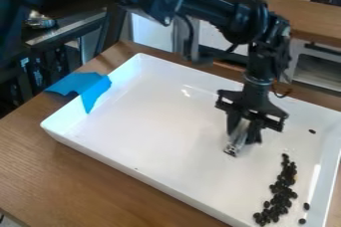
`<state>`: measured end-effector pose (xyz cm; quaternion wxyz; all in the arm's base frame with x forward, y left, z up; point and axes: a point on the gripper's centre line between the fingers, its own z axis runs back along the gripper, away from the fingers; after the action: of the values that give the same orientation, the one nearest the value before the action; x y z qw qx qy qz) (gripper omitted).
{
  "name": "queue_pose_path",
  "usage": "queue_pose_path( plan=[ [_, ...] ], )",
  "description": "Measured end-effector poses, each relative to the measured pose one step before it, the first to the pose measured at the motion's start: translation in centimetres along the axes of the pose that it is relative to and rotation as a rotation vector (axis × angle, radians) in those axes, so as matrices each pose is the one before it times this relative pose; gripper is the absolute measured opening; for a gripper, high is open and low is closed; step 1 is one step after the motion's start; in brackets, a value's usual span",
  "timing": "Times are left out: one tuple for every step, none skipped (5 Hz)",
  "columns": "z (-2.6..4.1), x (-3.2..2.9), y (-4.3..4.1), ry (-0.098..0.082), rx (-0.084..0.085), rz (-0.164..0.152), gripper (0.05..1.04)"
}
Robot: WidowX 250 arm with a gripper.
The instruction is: Sweep into pile
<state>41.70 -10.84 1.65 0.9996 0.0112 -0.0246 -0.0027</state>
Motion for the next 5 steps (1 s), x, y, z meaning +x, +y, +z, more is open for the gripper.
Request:
queue_pose_path(
  plan=[
    [-0.101,0.097,-1.731,0.0064,-0.0194,-0.0103,0.383],
    [-0.052,-0.058,-2.266,-0.0012,-0.0038,-0.0282,0.383],
    [0.174,-0.354,-1.713,0.0048,-0.0205,-0.022,0.383],
    [0.034,-0.238,-0.613,0.0066,-0.0102,-0.0136,0.383],
    [0.146,-0.885,0.683,-0.0033,-0.006,-0.0151,0.383]
  ],
)
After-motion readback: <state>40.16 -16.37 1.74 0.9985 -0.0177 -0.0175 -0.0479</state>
